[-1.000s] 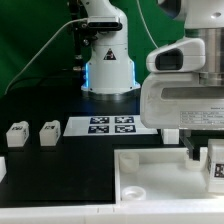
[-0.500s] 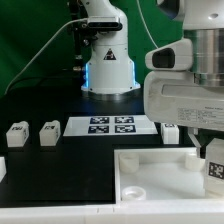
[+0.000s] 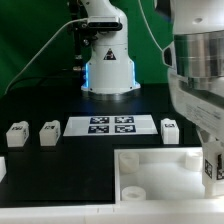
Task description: Assemble one leg
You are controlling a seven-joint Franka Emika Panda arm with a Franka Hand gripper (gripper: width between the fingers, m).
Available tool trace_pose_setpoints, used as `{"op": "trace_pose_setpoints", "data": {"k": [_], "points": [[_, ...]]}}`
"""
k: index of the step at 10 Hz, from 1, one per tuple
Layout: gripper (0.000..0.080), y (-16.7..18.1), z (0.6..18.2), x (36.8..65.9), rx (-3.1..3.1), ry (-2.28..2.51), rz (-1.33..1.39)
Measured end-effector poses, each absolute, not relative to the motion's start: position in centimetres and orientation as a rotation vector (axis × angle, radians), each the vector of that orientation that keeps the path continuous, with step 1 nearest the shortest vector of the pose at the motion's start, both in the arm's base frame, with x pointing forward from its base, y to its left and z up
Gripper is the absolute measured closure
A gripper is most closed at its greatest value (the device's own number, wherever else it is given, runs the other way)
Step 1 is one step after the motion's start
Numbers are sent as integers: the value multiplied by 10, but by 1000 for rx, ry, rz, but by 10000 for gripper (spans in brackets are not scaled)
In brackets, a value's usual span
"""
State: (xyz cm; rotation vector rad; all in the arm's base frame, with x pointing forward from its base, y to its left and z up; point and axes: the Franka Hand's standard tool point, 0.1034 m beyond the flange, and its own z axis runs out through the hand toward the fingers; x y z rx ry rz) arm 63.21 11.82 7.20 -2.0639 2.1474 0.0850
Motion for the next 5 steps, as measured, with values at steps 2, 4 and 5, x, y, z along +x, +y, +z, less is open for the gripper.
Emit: {"op": "trace_pose_setpoints", "data": {"k": [2, 4, 5], "points": [[502, 125, 71, 631, -1927, 2241, 106], [503, 125, 71, 630, -1969, 2203, 101], [293, 125, 70, 630, -1994, 2182, 99]]}}
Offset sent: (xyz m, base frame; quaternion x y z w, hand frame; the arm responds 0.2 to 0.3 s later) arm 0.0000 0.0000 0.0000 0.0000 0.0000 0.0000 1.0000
